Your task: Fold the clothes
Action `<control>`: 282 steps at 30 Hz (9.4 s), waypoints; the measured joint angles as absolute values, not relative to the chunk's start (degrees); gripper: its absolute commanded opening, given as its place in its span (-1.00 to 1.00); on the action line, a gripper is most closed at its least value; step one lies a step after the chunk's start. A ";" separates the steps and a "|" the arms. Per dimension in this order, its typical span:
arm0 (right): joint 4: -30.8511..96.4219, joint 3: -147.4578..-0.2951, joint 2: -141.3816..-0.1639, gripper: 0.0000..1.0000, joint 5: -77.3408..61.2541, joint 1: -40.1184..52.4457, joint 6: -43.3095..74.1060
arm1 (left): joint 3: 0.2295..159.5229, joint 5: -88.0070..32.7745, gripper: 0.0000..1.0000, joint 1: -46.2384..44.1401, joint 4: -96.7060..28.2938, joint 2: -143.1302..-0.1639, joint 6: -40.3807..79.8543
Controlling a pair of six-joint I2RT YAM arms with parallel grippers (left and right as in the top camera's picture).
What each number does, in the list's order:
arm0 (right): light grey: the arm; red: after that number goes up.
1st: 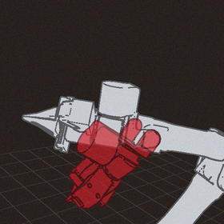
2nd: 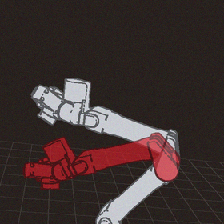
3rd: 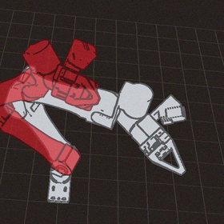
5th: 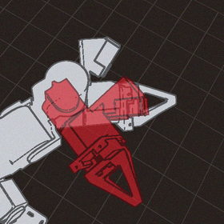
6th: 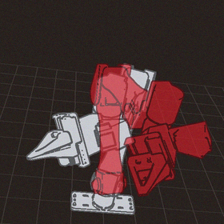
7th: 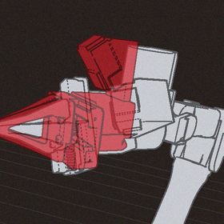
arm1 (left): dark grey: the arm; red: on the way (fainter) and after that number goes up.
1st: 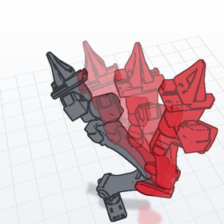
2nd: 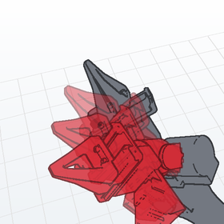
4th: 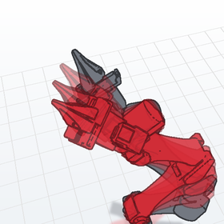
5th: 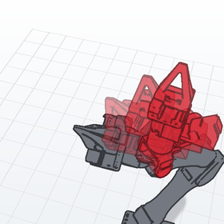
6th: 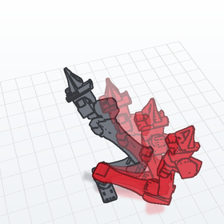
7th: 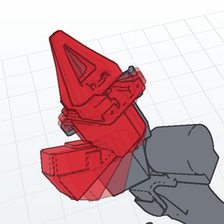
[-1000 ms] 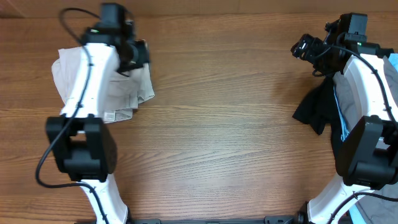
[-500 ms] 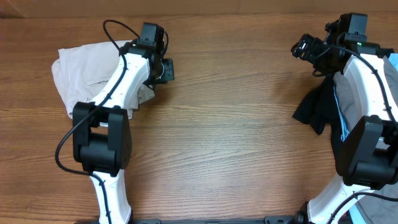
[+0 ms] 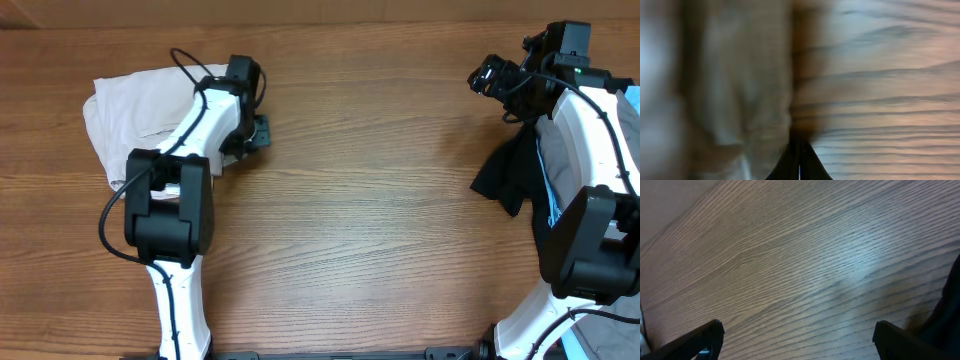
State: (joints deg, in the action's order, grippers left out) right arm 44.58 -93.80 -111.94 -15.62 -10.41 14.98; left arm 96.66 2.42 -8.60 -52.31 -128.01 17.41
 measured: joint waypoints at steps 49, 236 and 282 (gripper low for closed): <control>44.58 -93.80 -111.94 1.00 -15.62 -10.41 14.98 | 96.68 -8.84 -0.91 4.38 -47.68 -127.96 19.53; 2.55 -17.08 -4.14 1.00 -4.19 2.39 15.00 | 97.86 -9.87 1.00 0.73 -48.45 -108.03 10.74; 4.95 -1.06 -0.84 1.00 -1.89 2.68 14.96 | 97.86 -9.87 1.00 0.73 -48.45 -108.03 10.74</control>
State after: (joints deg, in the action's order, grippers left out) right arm 4.95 -1.06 -0.84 -1.89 2.68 14.96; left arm 97.86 -9.87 0.73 -48.45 -108.03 10.74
